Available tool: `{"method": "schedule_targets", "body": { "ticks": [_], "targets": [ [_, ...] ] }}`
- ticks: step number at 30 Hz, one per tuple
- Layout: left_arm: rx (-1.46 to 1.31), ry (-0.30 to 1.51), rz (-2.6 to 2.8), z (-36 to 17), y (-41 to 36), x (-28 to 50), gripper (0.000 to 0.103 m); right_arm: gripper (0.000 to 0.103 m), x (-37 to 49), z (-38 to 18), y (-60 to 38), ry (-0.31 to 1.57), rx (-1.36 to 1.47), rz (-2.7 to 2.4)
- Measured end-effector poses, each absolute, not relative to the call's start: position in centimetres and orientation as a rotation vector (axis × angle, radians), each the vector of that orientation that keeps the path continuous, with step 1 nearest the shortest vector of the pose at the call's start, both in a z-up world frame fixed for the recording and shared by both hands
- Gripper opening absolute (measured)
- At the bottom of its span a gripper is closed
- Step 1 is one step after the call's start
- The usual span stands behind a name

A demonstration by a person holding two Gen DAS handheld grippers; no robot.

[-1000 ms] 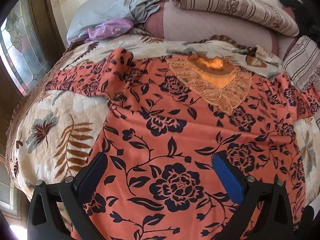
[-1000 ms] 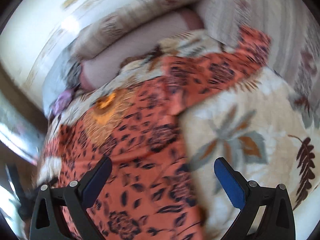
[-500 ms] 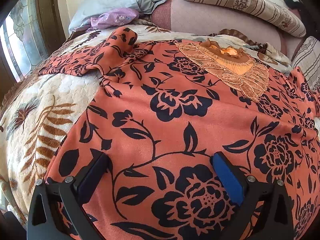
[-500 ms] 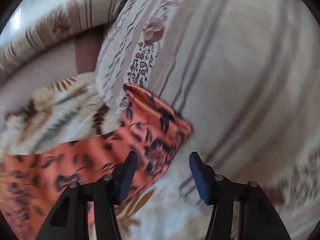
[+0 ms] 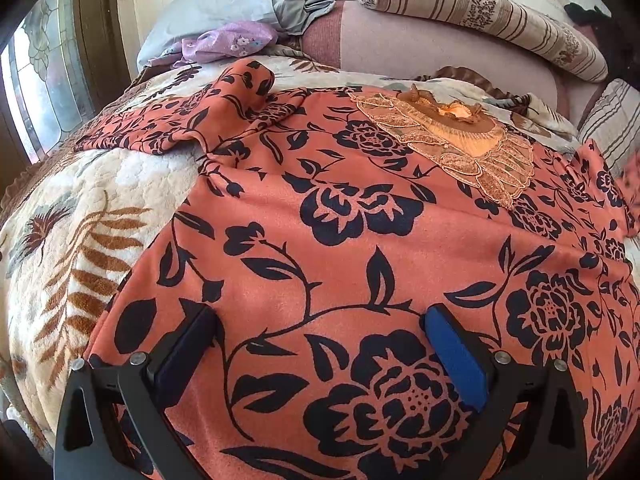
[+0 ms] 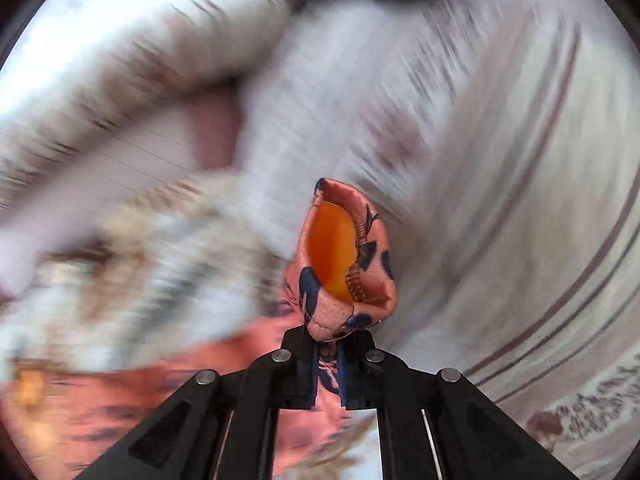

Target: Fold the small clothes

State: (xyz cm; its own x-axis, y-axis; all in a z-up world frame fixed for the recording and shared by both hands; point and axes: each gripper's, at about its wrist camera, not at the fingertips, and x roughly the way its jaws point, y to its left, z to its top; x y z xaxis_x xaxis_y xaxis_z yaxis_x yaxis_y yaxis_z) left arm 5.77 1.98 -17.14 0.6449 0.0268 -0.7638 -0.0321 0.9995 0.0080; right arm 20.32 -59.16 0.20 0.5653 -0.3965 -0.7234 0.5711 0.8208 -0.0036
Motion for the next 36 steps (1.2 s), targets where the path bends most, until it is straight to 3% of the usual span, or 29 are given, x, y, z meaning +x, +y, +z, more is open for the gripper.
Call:
{"method": "schedule_targets", "body": {
  "ticks": [5,9,10,11,13,16,20,29,34,36],
  "targets": [
    [-0.017,0.862,0.02,-17.0,2.3,5.6,0.103,0.007,18.4,10.9,-45.7,0.596,0.337,-0.22],
    [-0.034,0.858,0.003,-16.9,2.6,5.5,0.103,0.011,18.3,12.5,-33.5,0.568,0.435,0.039],
    [-0.04,0.857,-0.003,-16.9,2.7,5.5,0.103,0.019,18.3,11.6,-30.9,0.572,0.464,0.072],
    [-0.048,0.855,-0.01,-16.9,2.8,5.4,0.103,0.049,18.5,10.1,-28.3,0.592,0.499,0.111],
    [-0.066,0.859,-0.027,-16.8,3.0,5.3,0.103,0.097,19.6,4.9,-24.4,0.686,0.588,0.21],
    [-0.043,0.895,-0.069,-16.6,3.2,5.1,0.103,0.094,20.0,-3.9,-20.1,0.906,0.57,0.226],
    [-0.073,0.937,-0.108,-14.9,4.6,4.0,0.103,0.094,15.0,-10.3,-23.0,0.969,0.483,0.119],
    [-0.374,0.868,-0.239,-8.1,5.8,8.9,0.103,0.094,5.8,-15.7,-30.5,0.871,0.337,-0.052],
    [-0.532,0.962,-0.217,-9.8,5.7,16.8,0.103,0.095,4.1,-18.1,-30.0,0.787,0.25,-0.016],
    [-0.565,1.008,-0.175,-11.2,5.7,19.2,0.095,0.095,3.8,-18.2,-29.5,0.772,0.217,-0.024]
  ]
}}
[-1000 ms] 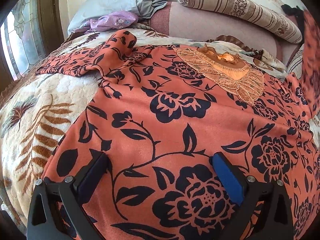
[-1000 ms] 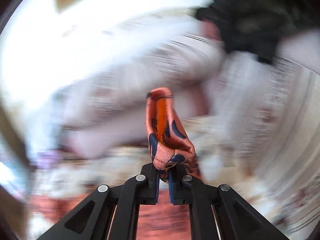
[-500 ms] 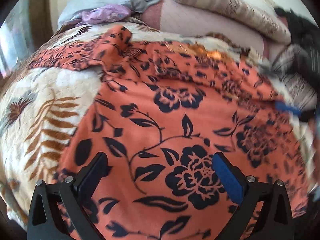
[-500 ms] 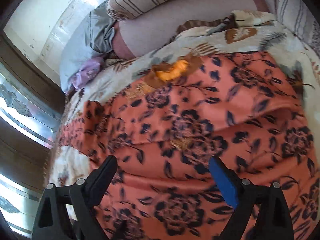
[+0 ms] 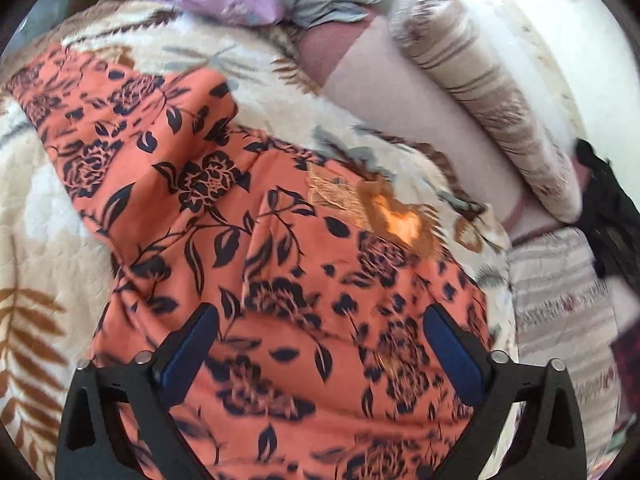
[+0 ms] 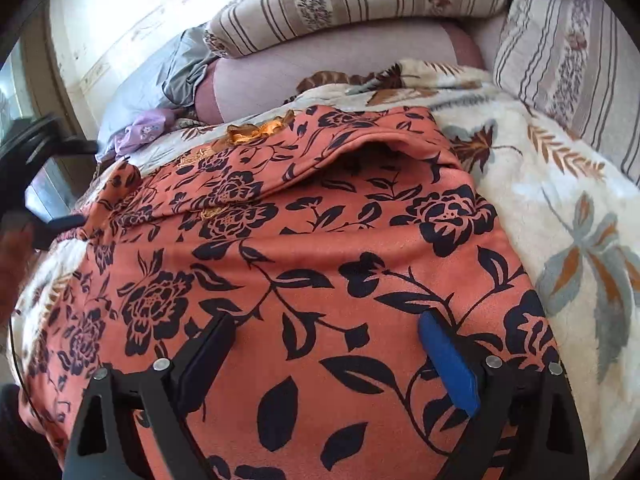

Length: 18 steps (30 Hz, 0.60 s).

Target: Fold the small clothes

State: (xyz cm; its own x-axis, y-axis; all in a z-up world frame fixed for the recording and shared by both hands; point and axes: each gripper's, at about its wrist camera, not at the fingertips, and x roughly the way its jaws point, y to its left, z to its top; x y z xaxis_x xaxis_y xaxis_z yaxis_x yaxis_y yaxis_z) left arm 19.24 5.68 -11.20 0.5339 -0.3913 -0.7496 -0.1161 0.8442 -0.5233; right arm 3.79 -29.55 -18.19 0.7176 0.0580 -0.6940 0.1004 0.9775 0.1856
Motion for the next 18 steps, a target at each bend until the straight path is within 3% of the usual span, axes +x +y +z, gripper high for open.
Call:
{"method": "schedule_targets", "body": {
  "ticks": [3,5,6,7,9,14,16,18],
  "targets": [
    [-0.59,1.077,-0.123,-13.6,5.6,22.2,0.078,0.096,3.9,-18.6,-30.8,0.756,0.299,0.006],
    [-0.582,1.148,-0.093,-15.3,5.4,23.2,0.051,0.096,3.9,-18.8,-31.2,0.739,0.329,0.024],
    [-0.536,1.191,-0.049,-16.1,5.2,23.6,0.014,0.096,3.9,-18.9,-31.2,0.735,0.33,0.027],
    [-0.489,1.2,-0.014,-16.4,5.1,23.7,0.005,0.096,3.9,-18.8,-31.2,0.735,0.33,0.03],
    [-0.477,1.169,-0.034,-15.4,5.0,23.4,0.005,0.097,3.9,-18.8,-31.1,0.734,0.331,0.034],
    [-0.284,0.874,-0.087,-7.8,3.6,19.3,0.005,0.097,3.8,-18.7,-30.9,0.733,0.335,0.037],
    [-0.218,0.894,-0.054,-9.2,3.3,19.7,0.006,0.097,3.9,-18.7,-30.7,0.738,0.329,0.036],
    [-0.187,1.048,-0.018,-13.6,3.4,21.4,0.006,0.099,4.0,-18.6,-30.5,0.746,0.316,0.036]
  ]
}}
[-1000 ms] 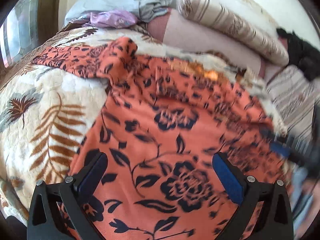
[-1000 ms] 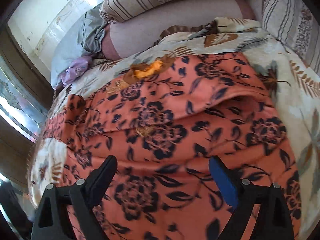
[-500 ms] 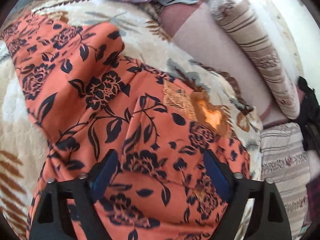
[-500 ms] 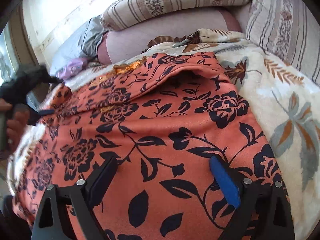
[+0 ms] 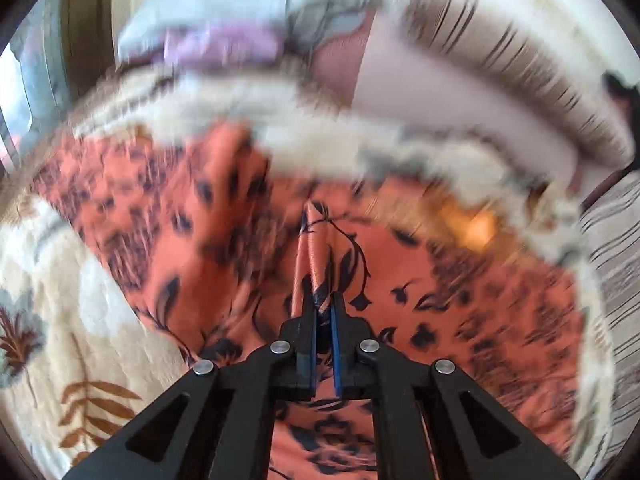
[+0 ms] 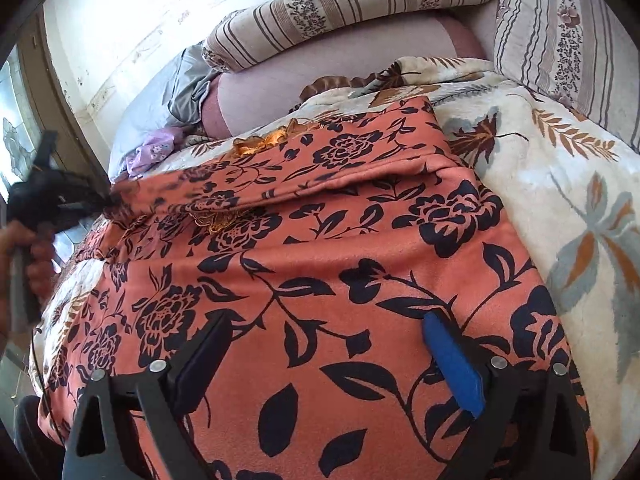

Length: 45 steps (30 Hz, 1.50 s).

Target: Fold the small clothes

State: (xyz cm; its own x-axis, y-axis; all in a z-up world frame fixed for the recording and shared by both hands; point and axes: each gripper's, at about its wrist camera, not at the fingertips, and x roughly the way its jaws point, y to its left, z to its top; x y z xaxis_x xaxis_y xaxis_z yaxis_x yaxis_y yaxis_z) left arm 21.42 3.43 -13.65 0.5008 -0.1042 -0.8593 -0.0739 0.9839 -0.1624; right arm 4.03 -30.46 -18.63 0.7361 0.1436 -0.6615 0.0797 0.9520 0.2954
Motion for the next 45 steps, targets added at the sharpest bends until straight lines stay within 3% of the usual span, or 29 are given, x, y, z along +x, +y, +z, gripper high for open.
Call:
{"method": "schedule_targets", "body": {
  "ticks": [1,6,13,18,19,21,25,29,34,41,42,44,45],
  "targets": [
    [-0.215,1.136,-0.016,-16.4,3.8,22.1,0.007,0.099,4.1,-18.6,-30.4,0.751,0.311,0.036],
    [-0.179,0.958,-0.053,-16.2,3.3,19.8,0.008,0.099,5.1,-16.4,-31.3,0.856,0.415,0.067],
    [-0.282,0.884,-0.114,-17.4,5.3,18.0,0.008,0.099,13.7,-11.0,-37.5,0.78,0.668,0.126],
    [-0.305,0.875,-0.125,-17.9,5.7,18.7,0.008,0.097,23.3,-16.6,-40.9,1.015,0.748,0.08],
    [-0.303,0.874,-0.125,-17.8,6.0,18.3,0.008,0.092,23.7,-17.7,-42.2,1.027,0.784,0.021],
    [-0.305,0.871,-0.127,-17.8,6.0,18.3,0.008,0.092,23.5,-17.0,-43.4,0.974,0.88,0.012],
    [-0.312,0.866,-0.132,-17.9,6.0,18.3,0.008,0.095,25.7,-14.5,-42.5,0.922,0.814,0.11],
    [-0.308,0.869,-0.13,-18.0,6.1,18.2,0.008,0.093,29.2,-17.2,-44.6,0.96,0.747,-0.031],
    [-0.298,0.867,-0.123,-17.7,5.8,18.3,0.008,0.094,24.5,-13.0,-42.0,0.859,0.685,-0.019],
    [-0.259,0.894,-0.104,-17.0,5.1,18.7,0.008,0.094,8.2,-11.9,-31.9,0.783,0.367,-0.049],
    [-0.238,0.916,-0.1,-16.4,4.9,18.8,0.01,0.094,6.8,-12.3,-30.9,0.778,0.32,-0.074],
    [-0.239,0.989,-0.072,-14.8,4.9,18.2,0.027,0.094,4.9,-13.2,-29.2,0.797,0.221,-0.093],
    [-0.286,1.001,-0.069,-13.9,5.4,17.4,0.047,0.094,4.4,-13.4,-28.7,0.798,0.197,-0.1]
  ]
}}
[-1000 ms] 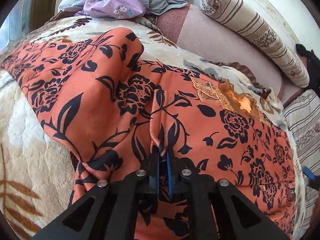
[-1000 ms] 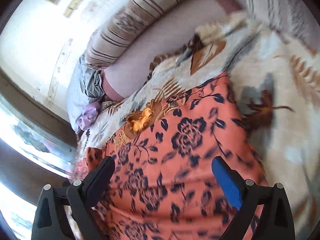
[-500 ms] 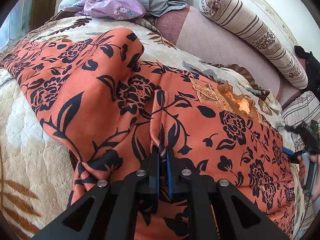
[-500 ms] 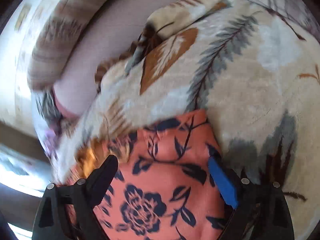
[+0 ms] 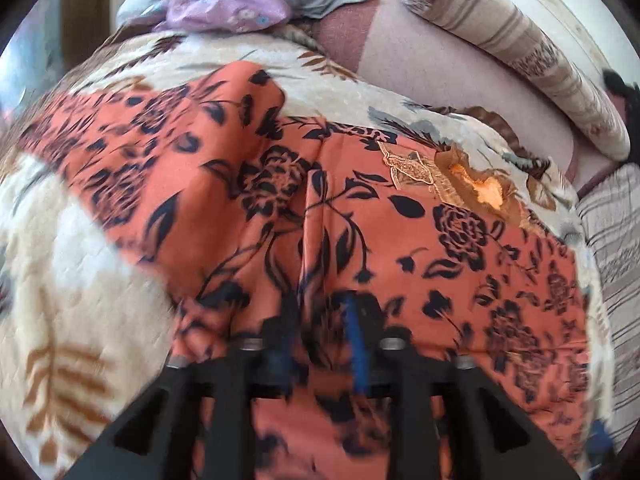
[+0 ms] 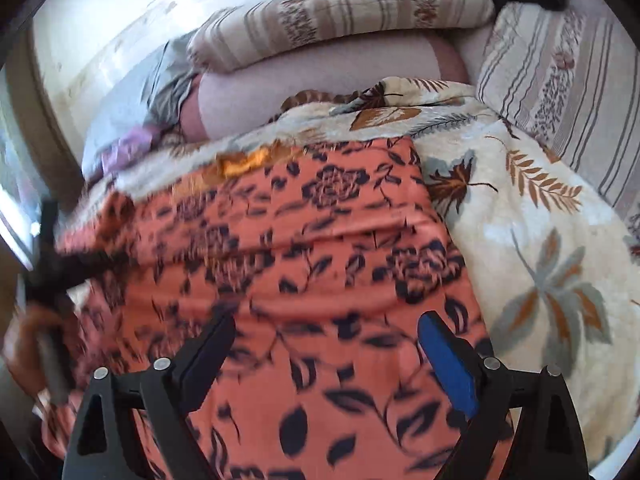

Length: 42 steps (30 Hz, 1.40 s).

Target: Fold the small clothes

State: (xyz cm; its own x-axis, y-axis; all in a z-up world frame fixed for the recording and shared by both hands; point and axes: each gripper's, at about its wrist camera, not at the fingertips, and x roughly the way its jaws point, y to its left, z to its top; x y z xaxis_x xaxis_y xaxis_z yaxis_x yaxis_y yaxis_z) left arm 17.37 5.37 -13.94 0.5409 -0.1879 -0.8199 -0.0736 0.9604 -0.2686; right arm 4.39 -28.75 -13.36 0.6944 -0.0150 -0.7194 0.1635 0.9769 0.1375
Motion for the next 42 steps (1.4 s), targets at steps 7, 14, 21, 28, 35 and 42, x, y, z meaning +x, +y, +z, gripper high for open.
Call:
{"method": "schedule_targets", "body": {
  "ticks": [7,14,21,28,35,42],
  "targets": [
    [-0.611,0.871,-0.08,-9.4,14.3,8.8,0.083,0.094,4.4,-11.8,-27.6,0.75,0.154,-0.067],
    [-0.918,0.735,0.036,-9.8,26.6,8.3,0.083,0.095,6.0,-15.9,-25.0,0.785,-0.006,-0.095],
    [-1.106,0.62,0.055,-10.3,36.1,15.8,0.082,0.103,5.4,-19.0,-27.0,0.803,0.084,-0.119],
    [-1.124,0.664,0.121,-14.7,40.4,23.9,0.082,0.103,5.5,-19.4,-27.0,0.791,0.08,-0.123],
    [-1.058,0.679,0.225,-17.5,41.8,26.3,0.072,0.103,5.5,-19.4,-27.0,0.784,0.085,-0.122],
    [-0.93,0.849,0.371,-17.1,42.5,29.4,0.005,0.103,5.4,-19.5,-27.2,0.775,0.1,-0.114]
  ]
}}
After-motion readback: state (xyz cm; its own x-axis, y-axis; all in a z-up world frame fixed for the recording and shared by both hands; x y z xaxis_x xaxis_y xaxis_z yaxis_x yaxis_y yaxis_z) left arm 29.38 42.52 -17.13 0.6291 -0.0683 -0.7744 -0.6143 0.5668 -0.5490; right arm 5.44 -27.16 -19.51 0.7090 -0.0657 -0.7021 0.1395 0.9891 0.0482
